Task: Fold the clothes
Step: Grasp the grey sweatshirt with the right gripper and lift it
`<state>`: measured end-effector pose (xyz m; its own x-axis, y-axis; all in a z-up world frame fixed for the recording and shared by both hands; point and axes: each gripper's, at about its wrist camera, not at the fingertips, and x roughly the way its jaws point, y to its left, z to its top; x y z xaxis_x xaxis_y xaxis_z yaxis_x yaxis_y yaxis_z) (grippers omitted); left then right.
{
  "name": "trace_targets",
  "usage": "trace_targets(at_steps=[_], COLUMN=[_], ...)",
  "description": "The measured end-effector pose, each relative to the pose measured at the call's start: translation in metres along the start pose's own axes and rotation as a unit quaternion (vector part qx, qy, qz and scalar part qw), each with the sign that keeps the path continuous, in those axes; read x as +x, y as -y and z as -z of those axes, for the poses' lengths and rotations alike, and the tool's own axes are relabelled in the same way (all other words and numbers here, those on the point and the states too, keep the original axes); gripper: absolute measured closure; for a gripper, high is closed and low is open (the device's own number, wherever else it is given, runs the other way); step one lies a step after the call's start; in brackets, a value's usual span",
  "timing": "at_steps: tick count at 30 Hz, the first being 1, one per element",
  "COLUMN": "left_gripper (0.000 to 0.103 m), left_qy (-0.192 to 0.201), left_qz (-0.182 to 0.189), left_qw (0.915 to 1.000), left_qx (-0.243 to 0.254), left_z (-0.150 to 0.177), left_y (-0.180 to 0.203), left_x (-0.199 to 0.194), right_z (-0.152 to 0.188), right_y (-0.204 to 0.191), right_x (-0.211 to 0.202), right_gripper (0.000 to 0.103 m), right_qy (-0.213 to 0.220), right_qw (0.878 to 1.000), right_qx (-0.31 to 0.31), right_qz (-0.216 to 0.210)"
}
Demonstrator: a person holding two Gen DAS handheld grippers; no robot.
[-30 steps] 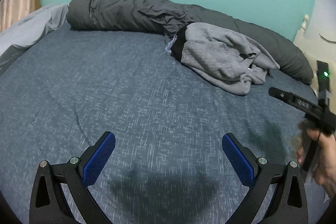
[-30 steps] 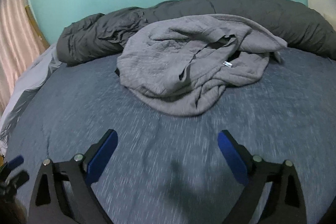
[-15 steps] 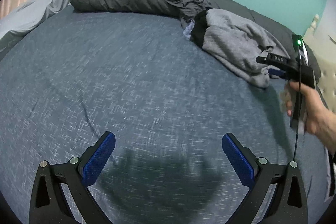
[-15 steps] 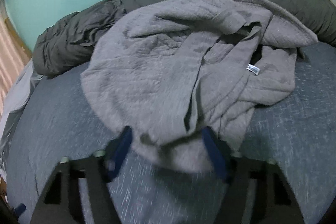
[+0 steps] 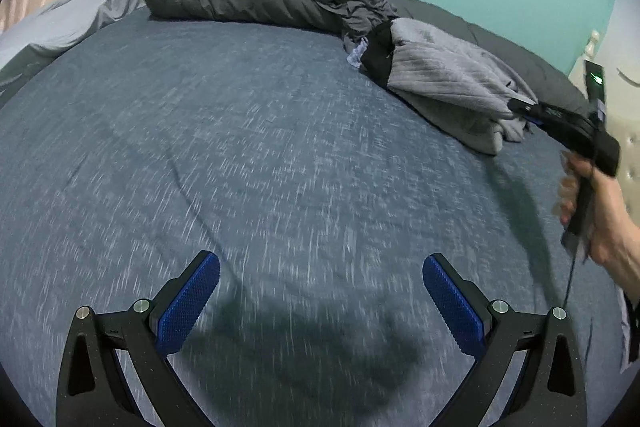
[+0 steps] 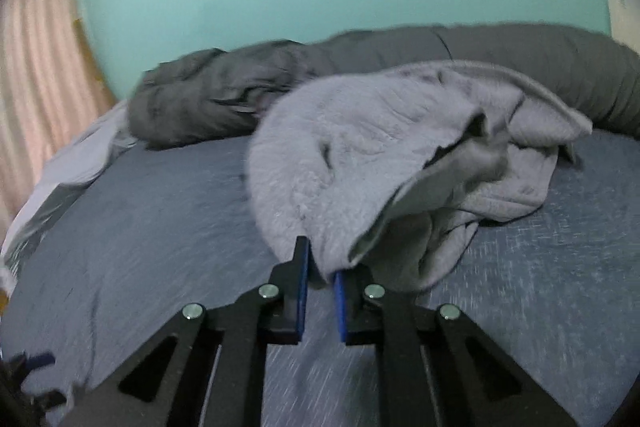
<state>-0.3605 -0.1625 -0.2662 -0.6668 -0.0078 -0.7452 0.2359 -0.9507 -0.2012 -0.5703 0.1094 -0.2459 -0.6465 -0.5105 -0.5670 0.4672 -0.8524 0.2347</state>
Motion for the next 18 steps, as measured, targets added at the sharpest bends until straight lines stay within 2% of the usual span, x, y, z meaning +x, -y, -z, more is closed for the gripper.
trace_targets(at_steps=[7, 11, 16, 18], left_gripper=[0.000, 0.000, 0.000, 0.000], left_qy=[0.022, 0.028, 0.033, 0.035], left_qz=[0.003, 0.006, 0.009, 0.012], left_qw=[0.9997, 0.9996, 0.9994, 0.9993], left_qx=[-0.001, -0.006, -0.007, -0.008], left_z=[0.038, 0.069, 0.107, 0.120], left_y=[0.004, 0.005, 0.007, 0.008], left_x=[-0.059, -0.097, -0.151, -0.172], right_z=[0.035, 0.067, 0.105, 0.113], right_y=[-0.046, -0.076, -0.115, -0.126], right_x=[-0.100, -0.165, -0.265, -0.291], right_gripper=[0.094, 0.094, 0.094, 0.095], right_qy=[0.026, 0.026, 0.041, 0.041], right_qw=[0.998, 0.998, 0.997, 0.997], right_qx=[-0.028, -0.039, -0.027, -0.031], right_qz=[-0.044, -0.046, -0.055, -0.059])
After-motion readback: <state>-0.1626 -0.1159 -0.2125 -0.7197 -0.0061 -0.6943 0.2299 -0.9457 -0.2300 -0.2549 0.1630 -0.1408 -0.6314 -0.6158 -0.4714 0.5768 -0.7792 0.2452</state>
